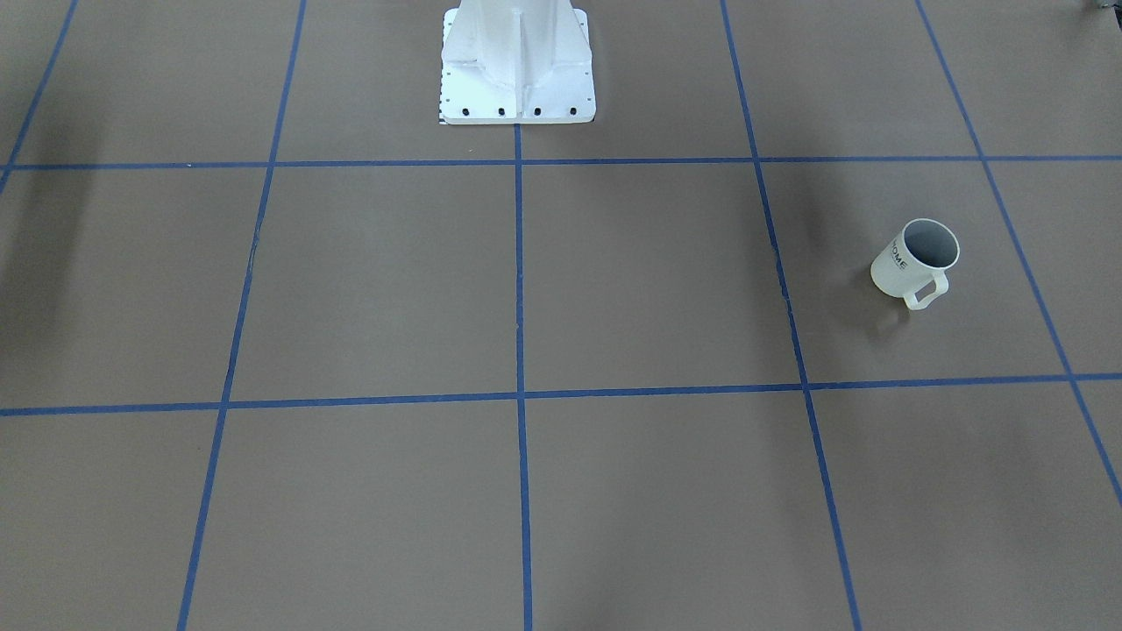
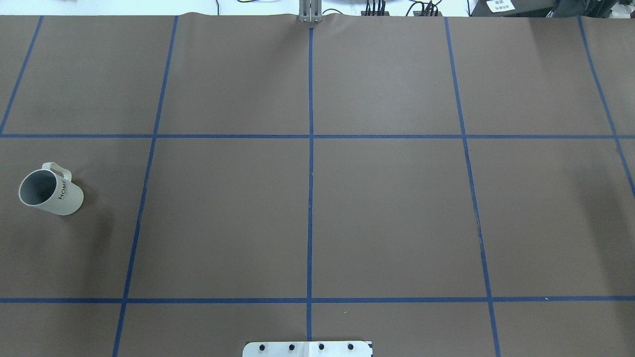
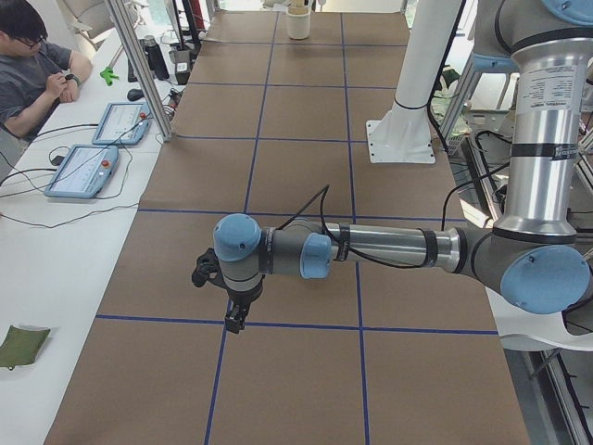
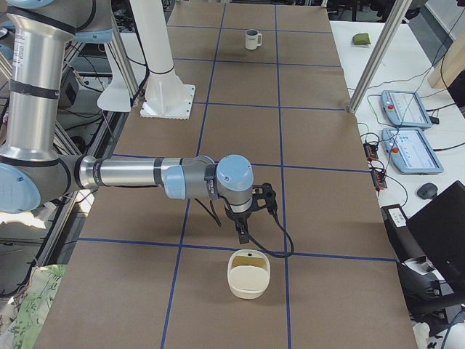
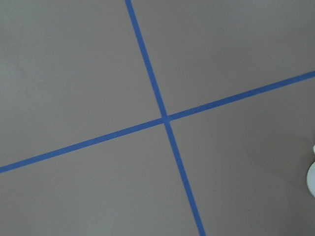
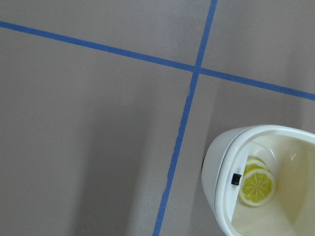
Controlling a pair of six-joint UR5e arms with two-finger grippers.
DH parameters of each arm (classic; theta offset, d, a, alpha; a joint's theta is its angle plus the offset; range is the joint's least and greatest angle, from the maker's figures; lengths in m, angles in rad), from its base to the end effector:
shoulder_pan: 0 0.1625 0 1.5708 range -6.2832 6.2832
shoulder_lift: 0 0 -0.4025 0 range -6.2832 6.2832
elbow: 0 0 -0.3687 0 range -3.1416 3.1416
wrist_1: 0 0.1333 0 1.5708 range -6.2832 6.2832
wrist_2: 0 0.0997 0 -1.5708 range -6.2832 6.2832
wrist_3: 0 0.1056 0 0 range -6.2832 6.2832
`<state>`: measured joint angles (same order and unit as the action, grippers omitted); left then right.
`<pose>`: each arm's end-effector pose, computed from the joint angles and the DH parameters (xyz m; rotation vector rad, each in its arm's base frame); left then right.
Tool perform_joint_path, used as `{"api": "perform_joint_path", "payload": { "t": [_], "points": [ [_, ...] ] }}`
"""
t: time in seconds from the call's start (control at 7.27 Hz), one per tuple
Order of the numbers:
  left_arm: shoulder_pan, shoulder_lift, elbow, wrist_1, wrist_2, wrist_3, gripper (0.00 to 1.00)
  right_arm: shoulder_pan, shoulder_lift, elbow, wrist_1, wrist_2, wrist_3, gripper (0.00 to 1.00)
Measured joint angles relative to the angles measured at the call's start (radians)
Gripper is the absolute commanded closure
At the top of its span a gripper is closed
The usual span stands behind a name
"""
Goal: Left arm hands cup to right arm to dump lemon
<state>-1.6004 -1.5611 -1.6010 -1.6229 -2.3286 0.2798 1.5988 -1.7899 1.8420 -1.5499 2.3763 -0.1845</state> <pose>-0.0746 -0.4677 0.6267 0.1856 0.7400 0.2655 0.0679 -0.3837 0.6019 0.1542 -0.7944 -0.1773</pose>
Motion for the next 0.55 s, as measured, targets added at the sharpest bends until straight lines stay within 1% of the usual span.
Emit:
{"api": "perform_joint_path", "payload": {
  "t": [0.28,0.55],
  "points": [
    [0.001,0.008,0.007,-0.034,0.015,-0.032,0.00,0.011,-0.009,-0.026,0.001,-0.006,0.001,0.00],
    [0.013,0.009,-0.024,-0.036,0.023,-0.112,0.00,0.012,-0.002,-0.065,0.025,-0.019,0.003,0.00]
  ]
}}
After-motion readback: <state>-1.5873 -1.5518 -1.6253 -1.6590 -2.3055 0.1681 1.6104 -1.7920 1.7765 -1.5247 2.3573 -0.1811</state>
